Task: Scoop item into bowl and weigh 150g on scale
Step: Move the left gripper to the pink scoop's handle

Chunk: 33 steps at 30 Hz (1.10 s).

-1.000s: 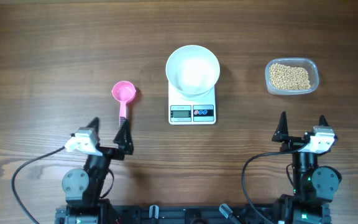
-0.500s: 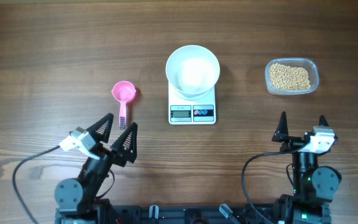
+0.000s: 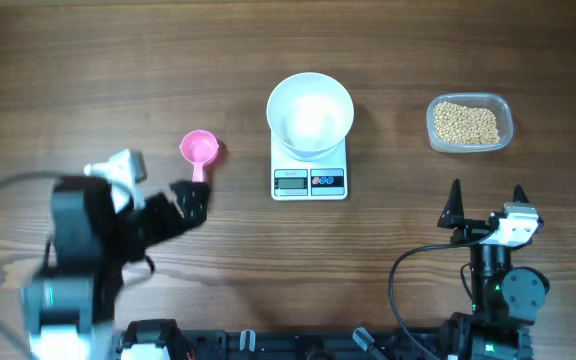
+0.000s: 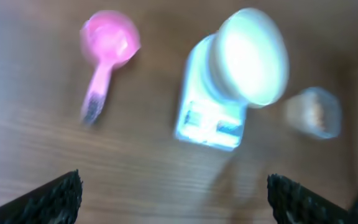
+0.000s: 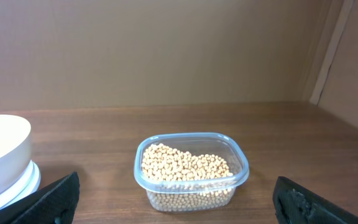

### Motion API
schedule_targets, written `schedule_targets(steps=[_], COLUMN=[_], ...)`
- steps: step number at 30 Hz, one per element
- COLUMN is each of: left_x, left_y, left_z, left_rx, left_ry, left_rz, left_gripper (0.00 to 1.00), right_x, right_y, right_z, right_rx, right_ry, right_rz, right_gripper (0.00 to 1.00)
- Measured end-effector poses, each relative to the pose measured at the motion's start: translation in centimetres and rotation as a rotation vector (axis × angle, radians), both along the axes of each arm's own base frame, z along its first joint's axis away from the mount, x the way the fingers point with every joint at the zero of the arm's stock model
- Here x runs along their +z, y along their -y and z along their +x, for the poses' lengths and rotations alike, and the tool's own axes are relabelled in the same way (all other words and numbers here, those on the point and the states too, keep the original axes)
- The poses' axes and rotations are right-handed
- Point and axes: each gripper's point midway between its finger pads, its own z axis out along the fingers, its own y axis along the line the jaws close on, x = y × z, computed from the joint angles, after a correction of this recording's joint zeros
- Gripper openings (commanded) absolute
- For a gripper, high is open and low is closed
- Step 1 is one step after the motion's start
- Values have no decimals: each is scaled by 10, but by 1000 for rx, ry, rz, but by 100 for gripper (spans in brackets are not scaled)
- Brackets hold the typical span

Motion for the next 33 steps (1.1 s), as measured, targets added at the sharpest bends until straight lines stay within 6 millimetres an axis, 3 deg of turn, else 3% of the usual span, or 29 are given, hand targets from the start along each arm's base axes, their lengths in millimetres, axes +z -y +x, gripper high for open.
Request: schedule_targets(steps=[3, 9, 13, 21, 28, 33], left_x=[-16, -52, -78, -124, -141, -160], left_y=[-5, -13, -36, -69, -60, -53], left_z=[16, 41, 61, 72, 95, 96], left_rx=[4, 16, 85, 180, 89, 33], left_ry=[-165, -311, -372, -509, -465, -503], left_rz=[25, 56, 65, 52, 13, -24], left_gripper=[100, 100, 100, 100, 100, 100], right_x=[0, 0, 0, 0, 0, 0], right_y=[0, 0, 0, 0, 0, 0], right_z=[0, 0, 0, 0, 0, 0], right_rx=[0, 0, 0, 0, 0, 0], right_ry=[0, 0, 0, 0, 0, 0], right_rz=[0, 0, 0, 0, 0, 0], right_gripper=[100, 100, 100, 100, 100, 100])
